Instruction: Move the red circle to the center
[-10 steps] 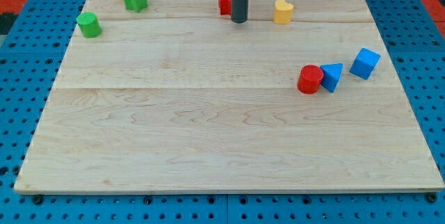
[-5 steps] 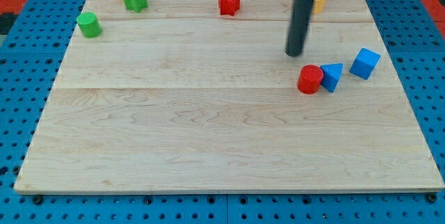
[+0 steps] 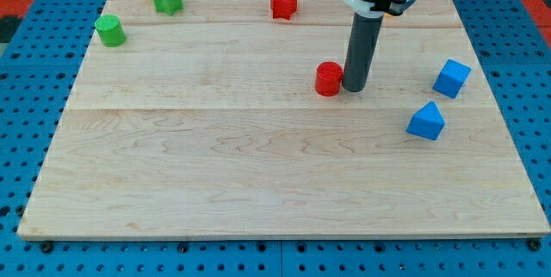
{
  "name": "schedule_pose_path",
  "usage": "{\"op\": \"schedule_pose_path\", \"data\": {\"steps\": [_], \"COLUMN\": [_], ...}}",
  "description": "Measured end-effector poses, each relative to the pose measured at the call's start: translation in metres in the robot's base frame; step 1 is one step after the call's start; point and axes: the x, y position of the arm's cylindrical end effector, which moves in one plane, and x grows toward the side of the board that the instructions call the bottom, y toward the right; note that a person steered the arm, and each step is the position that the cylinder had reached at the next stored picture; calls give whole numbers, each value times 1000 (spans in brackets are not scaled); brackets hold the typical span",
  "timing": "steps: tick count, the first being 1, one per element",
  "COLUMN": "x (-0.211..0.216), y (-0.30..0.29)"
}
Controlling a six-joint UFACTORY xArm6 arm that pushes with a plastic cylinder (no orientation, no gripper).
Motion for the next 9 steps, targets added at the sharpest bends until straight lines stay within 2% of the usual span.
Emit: {"op": "schedule_pose_path", "data": {"steps": [1, 2, 9], "x": [0, 0, 0], "y": [-60, -77, -105]}}
